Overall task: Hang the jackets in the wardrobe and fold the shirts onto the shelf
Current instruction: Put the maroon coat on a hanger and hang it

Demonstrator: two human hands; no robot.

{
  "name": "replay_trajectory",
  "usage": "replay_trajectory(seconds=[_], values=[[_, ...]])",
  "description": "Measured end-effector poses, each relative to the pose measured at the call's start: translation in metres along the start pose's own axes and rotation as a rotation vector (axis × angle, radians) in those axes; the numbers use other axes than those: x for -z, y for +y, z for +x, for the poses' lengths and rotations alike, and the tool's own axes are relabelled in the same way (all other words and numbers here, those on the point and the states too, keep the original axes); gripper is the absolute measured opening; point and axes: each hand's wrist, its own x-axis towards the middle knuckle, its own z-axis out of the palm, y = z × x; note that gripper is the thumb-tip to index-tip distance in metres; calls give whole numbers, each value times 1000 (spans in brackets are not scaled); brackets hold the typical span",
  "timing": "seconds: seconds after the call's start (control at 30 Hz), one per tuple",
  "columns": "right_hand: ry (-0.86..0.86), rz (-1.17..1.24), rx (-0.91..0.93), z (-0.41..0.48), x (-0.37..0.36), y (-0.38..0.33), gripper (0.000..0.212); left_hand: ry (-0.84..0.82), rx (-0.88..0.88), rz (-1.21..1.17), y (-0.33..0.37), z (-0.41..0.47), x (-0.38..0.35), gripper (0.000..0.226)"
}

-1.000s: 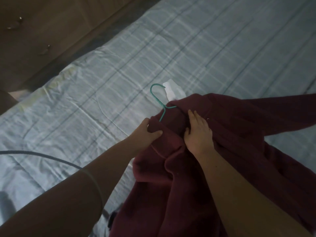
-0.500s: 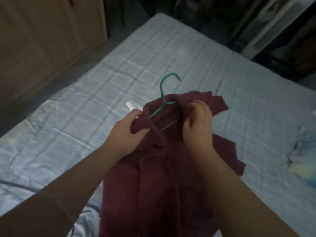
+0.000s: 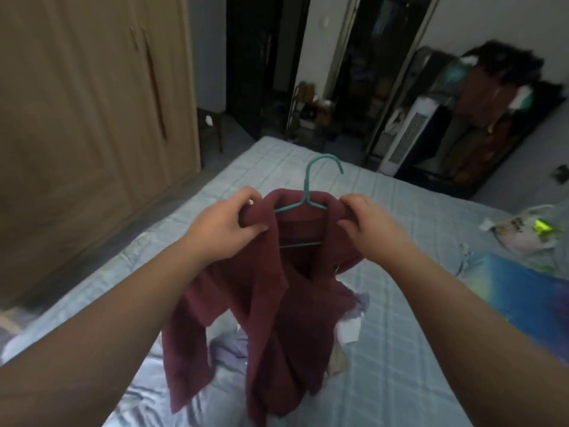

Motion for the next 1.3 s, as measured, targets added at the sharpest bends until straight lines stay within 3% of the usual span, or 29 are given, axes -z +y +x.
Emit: replay_trajectory(seconds=[0.23, 0.4, 0.57, 0.67, 0.83, 0.97, 1.1, 1.2, 1.3], values=[[311, -47, 75, -54, 114, -50, 26, 126, -126, 304, 120, -21, 96, 36], [358, -45, 86, -59, 174, -96, 17, 196, -97, 389, 176, -23, 165, 22], [431, 49, 117, -49, 218, -136, 16, 109, -79, 487, 204, -25, 232, 30], [425, 105, 198, -41, 230, -162, 19, 59, -38, 527, 206, -40, 275, 38], [238, 195, 263, -25, 234, -213, 16, 92, -5, 564, 193, -76, 323, 42], [256, 153, 372, 2, 218, -276, 16, 119, 115, 602, 175, -109, 371, 37], [288, 245, 483, 33, 189, -365, 12, 60, 241, 630, 157, -155, 425, 49], [291, 384, 485, 57, 160, -437, 10, -25, 303, 541, 137, -195, 475, 63], [313, 599, 512, 74, 135, -512, 9, -69, 316, 268, 112, -240, 532, 67]])
